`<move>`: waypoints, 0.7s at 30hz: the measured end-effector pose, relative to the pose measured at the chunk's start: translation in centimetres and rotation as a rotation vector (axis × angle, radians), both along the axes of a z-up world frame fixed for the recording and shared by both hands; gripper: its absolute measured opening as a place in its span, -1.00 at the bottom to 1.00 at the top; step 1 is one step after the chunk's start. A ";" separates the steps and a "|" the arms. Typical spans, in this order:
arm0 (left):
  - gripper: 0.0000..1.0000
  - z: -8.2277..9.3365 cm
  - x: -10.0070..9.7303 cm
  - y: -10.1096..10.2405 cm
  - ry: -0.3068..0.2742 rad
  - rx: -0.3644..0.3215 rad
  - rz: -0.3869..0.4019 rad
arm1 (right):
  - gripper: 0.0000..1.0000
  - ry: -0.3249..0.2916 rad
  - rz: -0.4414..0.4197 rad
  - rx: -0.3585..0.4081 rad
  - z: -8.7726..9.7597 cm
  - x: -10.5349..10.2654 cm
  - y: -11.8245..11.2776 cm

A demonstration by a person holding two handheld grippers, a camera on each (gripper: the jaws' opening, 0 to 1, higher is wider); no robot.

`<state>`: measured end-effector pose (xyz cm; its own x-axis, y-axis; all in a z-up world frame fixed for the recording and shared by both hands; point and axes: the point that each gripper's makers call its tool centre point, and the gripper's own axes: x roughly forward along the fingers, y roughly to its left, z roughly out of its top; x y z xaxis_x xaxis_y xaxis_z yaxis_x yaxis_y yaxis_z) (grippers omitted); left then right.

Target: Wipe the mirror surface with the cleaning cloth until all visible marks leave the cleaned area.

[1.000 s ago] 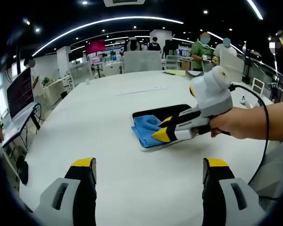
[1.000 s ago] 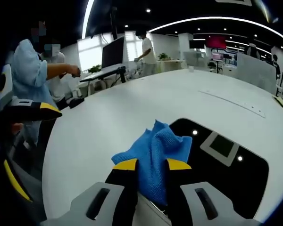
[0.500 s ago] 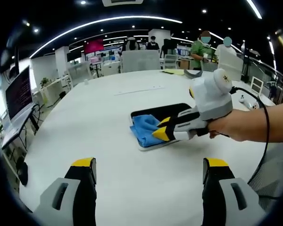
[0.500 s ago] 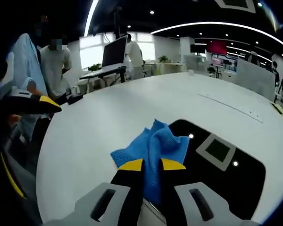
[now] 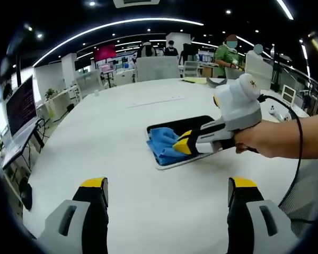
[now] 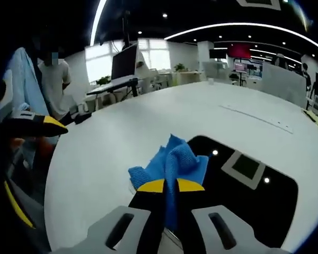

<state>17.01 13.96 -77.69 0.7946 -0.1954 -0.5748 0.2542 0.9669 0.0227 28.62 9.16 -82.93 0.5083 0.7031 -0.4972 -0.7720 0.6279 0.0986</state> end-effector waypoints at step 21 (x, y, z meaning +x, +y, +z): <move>0.89 -0.3 -0.2 -0.7 0.014 0.034 -0.033 | -0.95 -0.054 -0.184 0.049 3.1 3.0 -9.3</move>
<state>16.86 13.30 -77.96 0.7799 -0.2018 -0.5925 0.2867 0.9566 0.0517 31.61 -0.17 -79.79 0.6557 0.6182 -0.4334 -0.6493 0.7547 0.0941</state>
